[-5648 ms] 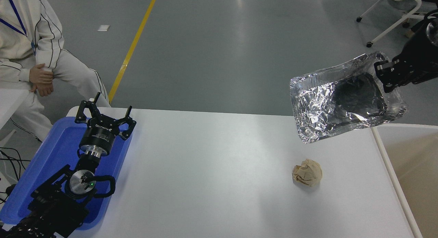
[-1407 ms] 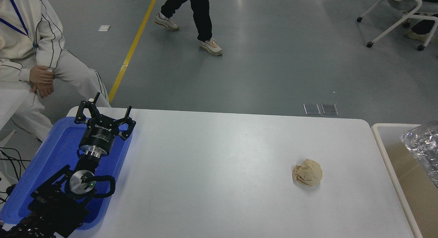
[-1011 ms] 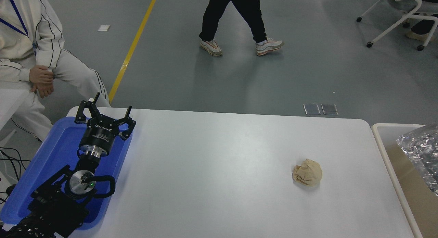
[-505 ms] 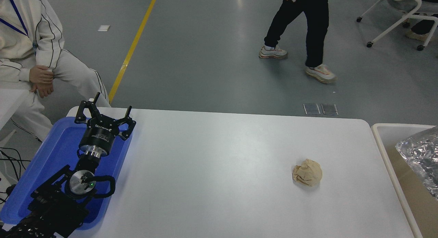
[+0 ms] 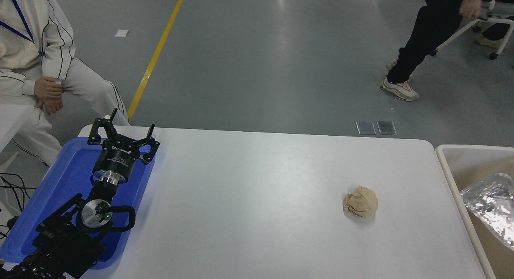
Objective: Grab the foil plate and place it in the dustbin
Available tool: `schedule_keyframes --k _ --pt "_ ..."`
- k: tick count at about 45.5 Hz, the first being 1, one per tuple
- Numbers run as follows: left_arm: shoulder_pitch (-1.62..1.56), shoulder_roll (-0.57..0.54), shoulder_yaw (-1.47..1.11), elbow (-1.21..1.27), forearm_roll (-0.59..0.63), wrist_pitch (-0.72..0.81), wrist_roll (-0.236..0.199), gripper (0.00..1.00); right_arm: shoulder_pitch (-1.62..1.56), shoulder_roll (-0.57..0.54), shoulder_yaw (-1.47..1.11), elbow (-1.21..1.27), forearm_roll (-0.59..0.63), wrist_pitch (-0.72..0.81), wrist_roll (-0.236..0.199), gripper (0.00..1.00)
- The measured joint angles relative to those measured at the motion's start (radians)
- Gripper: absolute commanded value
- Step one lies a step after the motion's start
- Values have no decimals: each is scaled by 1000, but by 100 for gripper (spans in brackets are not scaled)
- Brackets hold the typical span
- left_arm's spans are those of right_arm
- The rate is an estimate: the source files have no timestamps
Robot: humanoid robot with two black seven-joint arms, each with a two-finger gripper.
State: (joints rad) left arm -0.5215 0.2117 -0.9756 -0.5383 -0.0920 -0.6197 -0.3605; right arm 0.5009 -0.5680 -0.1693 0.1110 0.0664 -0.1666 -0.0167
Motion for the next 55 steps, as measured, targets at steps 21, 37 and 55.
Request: schedule_keyframes --k 21,37,55 --pt "0 0 -1 0 0 0 0 100 45 26 -8 10 -33 -9 0 100" --pt "0 0 -1 0 0 0 0 100 57 22 -38 36 -135 -2 -5 100" --pt "0 0 -2 0 0 0 0 100 176 -298 -62 466 -298 2 -8 100"
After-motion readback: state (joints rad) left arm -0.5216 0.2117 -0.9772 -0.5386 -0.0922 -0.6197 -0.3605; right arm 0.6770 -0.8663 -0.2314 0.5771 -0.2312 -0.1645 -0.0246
